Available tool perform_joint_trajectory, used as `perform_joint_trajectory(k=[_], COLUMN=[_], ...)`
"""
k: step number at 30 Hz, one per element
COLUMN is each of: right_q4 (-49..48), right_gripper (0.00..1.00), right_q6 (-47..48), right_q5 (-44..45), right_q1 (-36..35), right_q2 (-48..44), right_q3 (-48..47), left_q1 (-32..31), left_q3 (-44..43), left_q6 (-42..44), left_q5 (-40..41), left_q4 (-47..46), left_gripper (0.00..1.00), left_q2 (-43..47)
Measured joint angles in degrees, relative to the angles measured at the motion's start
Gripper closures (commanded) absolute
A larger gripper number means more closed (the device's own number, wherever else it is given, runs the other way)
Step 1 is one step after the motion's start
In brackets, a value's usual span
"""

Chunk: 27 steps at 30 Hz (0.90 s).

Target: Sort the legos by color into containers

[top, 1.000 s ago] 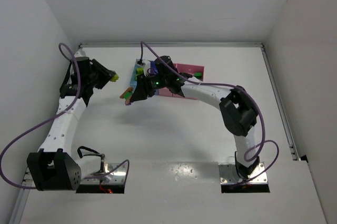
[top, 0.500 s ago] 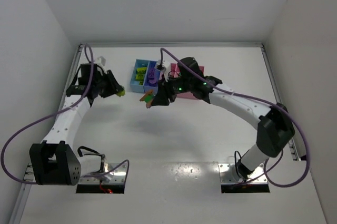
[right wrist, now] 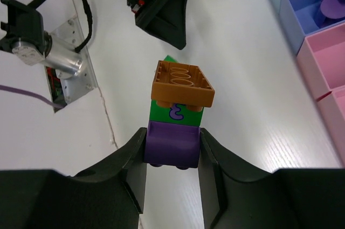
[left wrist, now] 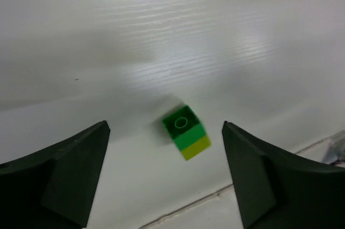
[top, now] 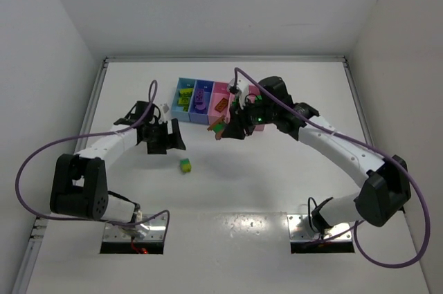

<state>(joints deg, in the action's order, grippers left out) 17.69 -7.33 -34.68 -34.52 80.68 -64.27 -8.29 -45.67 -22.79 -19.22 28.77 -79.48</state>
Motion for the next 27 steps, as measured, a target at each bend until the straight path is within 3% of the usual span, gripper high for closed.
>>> perform_joint_trajectory(k=[4,10,16,27], right_q4=[1.79,4.22,4.72,-2.14], right_gripper=[1.00,1.00,1.00,1.00], right_q6=[2.23,6.10,7.34,-0.24], right_q5=[-1.09,-9.22,-18.97,-29.31], right_q1=[0.00,0.04,0.04,0.68], right_q2=[-0.15,-0.02,2.43,8.09], right_q3=[0.22,0.24,0.24,0.17], left_q1=[0.70,2.75,-1.42,-5.25], left_q3=[-1.33,-3.91,-8.98,-12.90], left_q6=[0.79,-0.50,-1.70,9.38], left_q5=[-7.74,-29.22,-45.09,-59.32], left_q4=[-1.20,-13.70,-22.88,-16.35], left_gripper=[0.07,0.12,0.15,0.15], left_q2=[-1.53,3.58,6.08,6.25])
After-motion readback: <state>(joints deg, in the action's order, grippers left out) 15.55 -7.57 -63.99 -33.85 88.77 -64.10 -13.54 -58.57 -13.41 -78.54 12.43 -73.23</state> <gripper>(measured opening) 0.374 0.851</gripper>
